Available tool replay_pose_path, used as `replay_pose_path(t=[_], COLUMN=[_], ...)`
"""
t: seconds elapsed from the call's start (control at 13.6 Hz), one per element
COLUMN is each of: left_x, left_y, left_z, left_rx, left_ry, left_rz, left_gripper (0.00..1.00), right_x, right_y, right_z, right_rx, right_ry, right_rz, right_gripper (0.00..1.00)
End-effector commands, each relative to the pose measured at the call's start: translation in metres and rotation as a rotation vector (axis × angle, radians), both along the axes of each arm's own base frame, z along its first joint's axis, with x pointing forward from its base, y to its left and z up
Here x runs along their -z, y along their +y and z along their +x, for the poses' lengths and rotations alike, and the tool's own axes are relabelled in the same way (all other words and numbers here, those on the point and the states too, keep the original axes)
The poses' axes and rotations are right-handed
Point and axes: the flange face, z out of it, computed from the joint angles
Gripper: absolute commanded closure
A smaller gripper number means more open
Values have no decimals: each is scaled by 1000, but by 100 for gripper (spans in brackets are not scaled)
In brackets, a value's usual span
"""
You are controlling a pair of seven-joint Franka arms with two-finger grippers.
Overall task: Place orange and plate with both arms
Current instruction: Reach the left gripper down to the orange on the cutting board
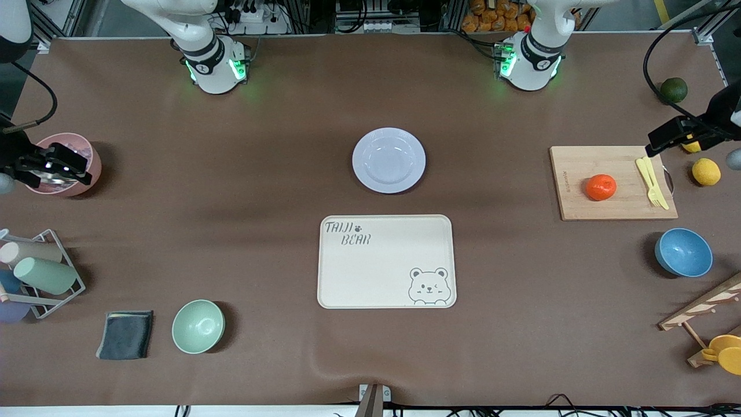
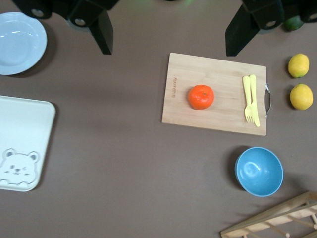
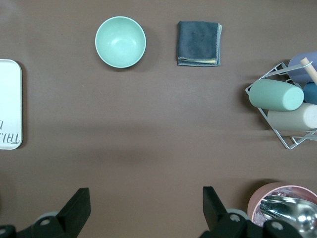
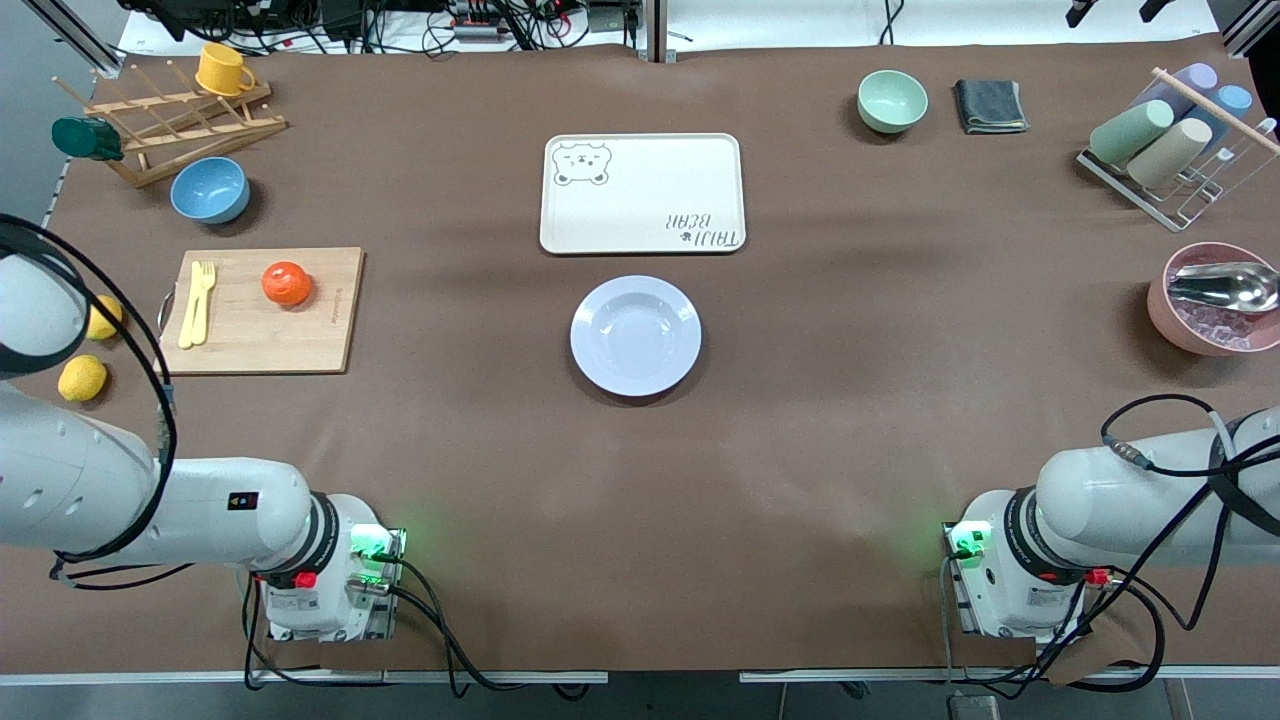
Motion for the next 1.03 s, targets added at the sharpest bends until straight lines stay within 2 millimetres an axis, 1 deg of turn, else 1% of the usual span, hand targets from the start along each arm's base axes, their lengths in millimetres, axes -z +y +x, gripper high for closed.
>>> replay_pose_path(t=[0.0, 0.07, 0.15, 0.22, 0.37, 0.51, 0.59, 0.73, 0.81, 0.88, 0.95], left_x=[40, 67, 85, 107, 150, 188, 207, 242, 258, 270, 281], left_y=[23, 26, 44, 47, 51, 64, 67, 90, 92, 93, 97], left_z=[11, 9, 1, -7, -20, -31, -38, -52, -59, -63, -66], left_rx=[-15, -21, -50, -52, -58, -72, -77, -115, -112, -112, -111], left_ry=[56, 64, 42, 21, 54, 92, 100, 81, 74, 65, 59], left_rz=[44, 44, 33, 33, 28, 34, 33, 32, 29, 27, 26], left_gripper=[0, 0, 0, 0, 0, 0, 0, 0, 0, 0, 0], right_x=[3, 5, 9, 19, 21, 25, 36, 52, 60, 65, 71], right_y=[-1, -3, -1, -2, 3, 9, 16, 25, 29, 34, 38], right_z=[-1, -1, 1, 6, 7, 7, 10, 12, 12, 13, 12], right_rx=[7, 8, -1, -42, -76, -85, -81, -32, -25, -15, 3], right_ry=[3, 9, 13, 32, 34, 49, 68, 122, 153, 167, 184], right_rz=[0, 0, -1, -3, 2, 7, 43, 225, 270, 281, 282], right_gripper=[0, 0, 0, 0, 0, 0, 0, 0, 0, 0, 0])
